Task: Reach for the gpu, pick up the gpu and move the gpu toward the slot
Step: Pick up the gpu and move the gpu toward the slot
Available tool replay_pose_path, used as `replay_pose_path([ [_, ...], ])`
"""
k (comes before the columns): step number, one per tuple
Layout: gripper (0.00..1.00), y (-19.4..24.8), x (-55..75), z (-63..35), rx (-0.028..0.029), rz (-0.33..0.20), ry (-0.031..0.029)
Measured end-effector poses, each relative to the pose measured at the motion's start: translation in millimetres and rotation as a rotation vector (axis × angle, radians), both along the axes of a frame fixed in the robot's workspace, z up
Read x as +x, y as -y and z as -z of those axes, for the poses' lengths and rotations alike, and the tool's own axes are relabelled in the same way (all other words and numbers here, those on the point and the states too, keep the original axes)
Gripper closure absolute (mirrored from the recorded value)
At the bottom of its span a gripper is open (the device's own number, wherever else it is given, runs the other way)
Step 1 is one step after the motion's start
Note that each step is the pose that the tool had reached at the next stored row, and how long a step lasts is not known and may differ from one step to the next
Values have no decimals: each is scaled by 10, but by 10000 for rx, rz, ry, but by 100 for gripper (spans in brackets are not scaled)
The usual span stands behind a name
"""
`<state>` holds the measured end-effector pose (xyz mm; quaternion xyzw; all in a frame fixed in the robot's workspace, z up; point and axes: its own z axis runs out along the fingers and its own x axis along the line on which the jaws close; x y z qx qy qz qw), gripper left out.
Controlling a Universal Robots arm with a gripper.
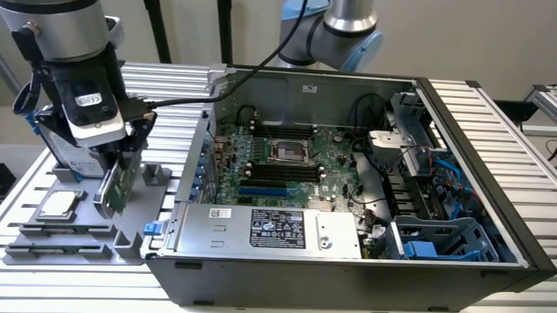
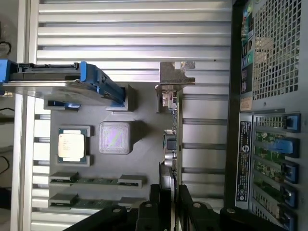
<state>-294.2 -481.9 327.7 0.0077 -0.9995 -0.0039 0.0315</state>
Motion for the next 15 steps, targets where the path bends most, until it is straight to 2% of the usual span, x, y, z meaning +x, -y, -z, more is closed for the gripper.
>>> replay_pose_path([
  [6,73,0,132,-273,-1,1,-68],
  [15,73,1,384,-681,1,0,-129],
])
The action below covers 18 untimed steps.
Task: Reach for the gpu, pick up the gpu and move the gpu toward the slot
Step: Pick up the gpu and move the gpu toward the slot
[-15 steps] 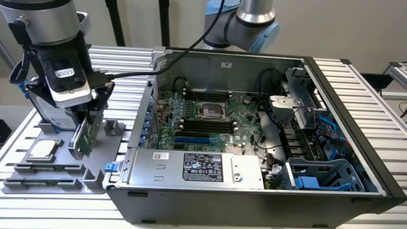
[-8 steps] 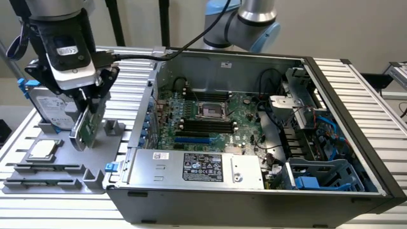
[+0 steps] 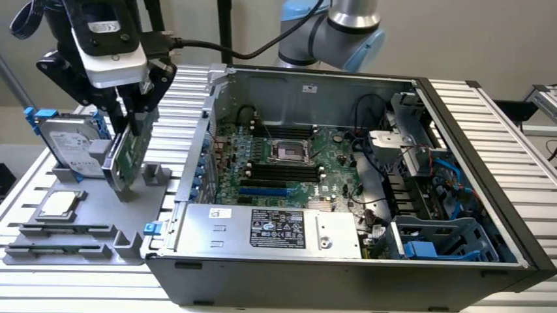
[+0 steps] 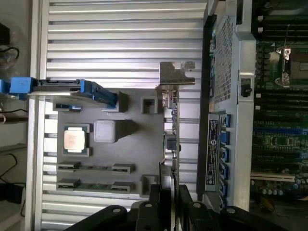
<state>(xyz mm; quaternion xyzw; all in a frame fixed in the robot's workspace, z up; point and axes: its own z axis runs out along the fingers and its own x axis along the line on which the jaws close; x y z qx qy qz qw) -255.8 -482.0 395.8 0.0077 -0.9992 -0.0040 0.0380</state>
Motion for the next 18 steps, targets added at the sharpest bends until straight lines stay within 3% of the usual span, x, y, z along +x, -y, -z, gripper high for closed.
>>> replay_pose_path([
  [10,73,0,400,-441,0,0,-104],
  [18,73,0,762,-480,40,0,-127],
])
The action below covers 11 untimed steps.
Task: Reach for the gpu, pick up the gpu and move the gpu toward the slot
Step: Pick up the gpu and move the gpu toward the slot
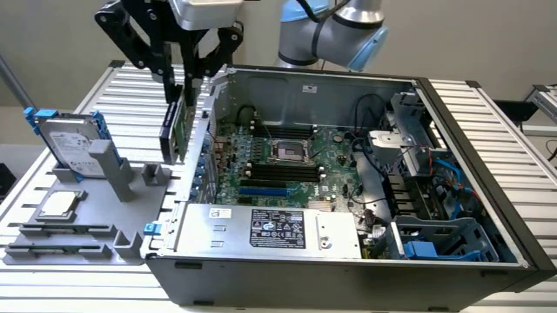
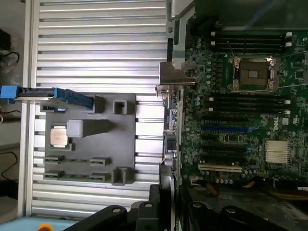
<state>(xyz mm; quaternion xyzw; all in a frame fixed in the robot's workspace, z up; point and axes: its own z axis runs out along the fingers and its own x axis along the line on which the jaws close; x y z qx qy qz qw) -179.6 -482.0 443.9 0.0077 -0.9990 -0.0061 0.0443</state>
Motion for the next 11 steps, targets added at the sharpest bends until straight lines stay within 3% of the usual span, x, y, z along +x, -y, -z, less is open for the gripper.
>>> replay_pose_path([
  [11,73,-4,499,26,13,-2,-7],
])
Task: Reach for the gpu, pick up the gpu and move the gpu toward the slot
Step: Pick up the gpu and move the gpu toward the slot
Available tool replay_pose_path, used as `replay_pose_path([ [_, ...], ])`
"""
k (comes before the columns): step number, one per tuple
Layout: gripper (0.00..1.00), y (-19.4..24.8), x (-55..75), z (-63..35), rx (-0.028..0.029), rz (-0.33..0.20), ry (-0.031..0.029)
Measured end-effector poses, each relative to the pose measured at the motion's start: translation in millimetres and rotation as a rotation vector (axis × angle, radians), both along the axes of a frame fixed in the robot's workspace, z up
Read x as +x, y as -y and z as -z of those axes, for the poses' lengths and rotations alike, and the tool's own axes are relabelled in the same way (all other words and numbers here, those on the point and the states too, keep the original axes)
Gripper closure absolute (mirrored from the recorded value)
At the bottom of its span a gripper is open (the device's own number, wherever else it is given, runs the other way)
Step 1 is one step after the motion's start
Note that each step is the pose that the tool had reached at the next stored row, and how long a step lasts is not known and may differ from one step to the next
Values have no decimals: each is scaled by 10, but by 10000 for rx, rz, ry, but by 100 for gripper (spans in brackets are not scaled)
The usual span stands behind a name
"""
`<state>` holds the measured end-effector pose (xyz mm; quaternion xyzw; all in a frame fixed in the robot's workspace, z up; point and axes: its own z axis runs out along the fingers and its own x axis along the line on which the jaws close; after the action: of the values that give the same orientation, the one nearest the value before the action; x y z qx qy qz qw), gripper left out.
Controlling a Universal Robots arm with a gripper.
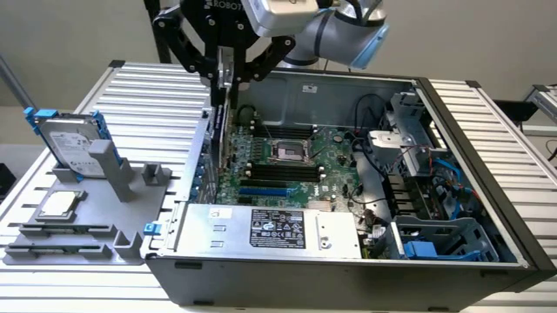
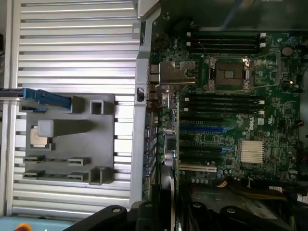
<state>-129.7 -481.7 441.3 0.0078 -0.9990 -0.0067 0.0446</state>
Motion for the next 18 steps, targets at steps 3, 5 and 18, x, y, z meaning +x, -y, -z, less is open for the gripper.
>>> replay_pose_path([
  [3,73,-13,137,28,0,0,-1],
  [5,73,-28,227,50,0,1,-1],
  [18,73,-264,790,232,-41,1,-1],
])
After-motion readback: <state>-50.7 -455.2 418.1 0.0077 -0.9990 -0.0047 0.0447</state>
